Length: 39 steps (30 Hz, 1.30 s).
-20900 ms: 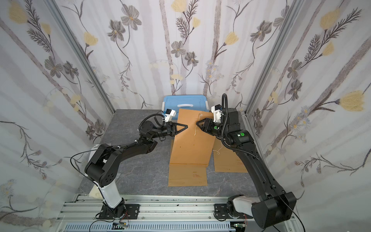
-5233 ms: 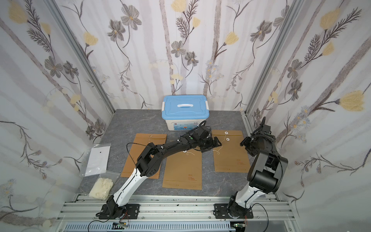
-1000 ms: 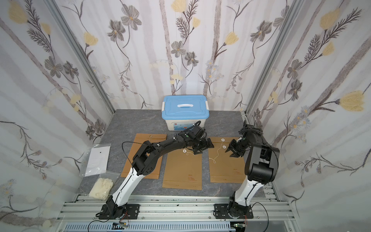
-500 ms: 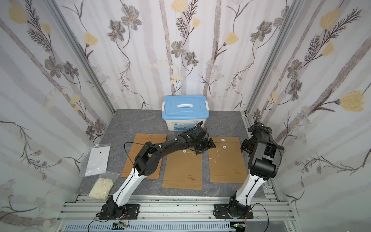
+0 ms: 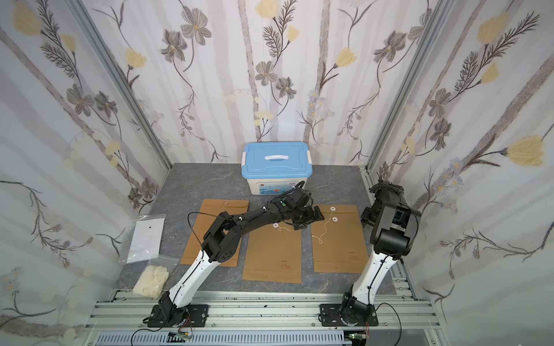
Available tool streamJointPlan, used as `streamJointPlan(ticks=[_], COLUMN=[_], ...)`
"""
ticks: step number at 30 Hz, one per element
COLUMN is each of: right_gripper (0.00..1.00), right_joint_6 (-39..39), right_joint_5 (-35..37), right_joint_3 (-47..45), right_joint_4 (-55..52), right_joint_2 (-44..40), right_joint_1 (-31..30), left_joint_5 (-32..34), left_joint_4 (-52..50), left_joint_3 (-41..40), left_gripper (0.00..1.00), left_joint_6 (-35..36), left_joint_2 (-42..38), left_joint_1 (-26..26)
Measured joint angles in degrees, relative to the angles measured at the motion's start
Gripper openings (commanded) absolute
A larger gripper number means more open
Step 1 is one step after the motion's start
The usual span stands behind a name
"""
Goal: Close the mouth of the file bag
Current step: Adjust the file bag at the center of the board.
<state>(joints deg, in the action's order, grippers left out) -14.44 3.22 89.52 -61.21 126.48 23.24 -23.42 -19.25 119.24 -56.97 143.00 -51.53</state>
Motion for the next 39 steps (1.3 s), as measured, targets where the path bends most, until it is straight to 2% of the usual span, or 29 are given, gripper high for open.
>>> streamJointPlan(ticks=[4,9,11,19,30,34,39], right_gripper=[0.45,0.45,0.45,0.43,0.40,0.39,0.40], right_joint_6=[0.39,-0.31,-0.81,-0.42,2.60,3.67,4.39], right_joint_5=[-0.66,-8.72,-8.98,-4.39,3.37,5.38,7.61], right_joint_3=[1.60,0.87,1.25,4.68,7.28,8.28,8.59], right_joint_4=[-2.54,-3.28,-3.32,-4.68,-5.99,-6.82,-7.23], right_joint_2=[-0.28,-3.45,-2.95,3.23,8.04,9.42,9.42], right_joint_1=[-0.33,0.00,0.87,1.55,-1.53,-3.06,-3.78], left_joint_5=[-0.02,-0.20,-0.20,-0.15,-0.44,-0.35,-1.44], left_joint_4=[0.24,0.37,0.46,2.14,9.18,13.05,20.87], left_joint_3=[0.00,0.22,0.22,0.09,-2.82,-6.34,-11.52], left_gripper=[1.00,1.00,1.00,0.95,0.87,0.78,0.74], left_joint_6=[-0.02,-0.07,-0.17,-0.96,-3.78,-4.61,-6.01], left_joint_2=[0.07,0.26,0.31,0.83,1.22,-0.02,-1.29], left_joint_1=[0.00,0.00,0.00,-0.35,-0.76,-0.72,-0.42])
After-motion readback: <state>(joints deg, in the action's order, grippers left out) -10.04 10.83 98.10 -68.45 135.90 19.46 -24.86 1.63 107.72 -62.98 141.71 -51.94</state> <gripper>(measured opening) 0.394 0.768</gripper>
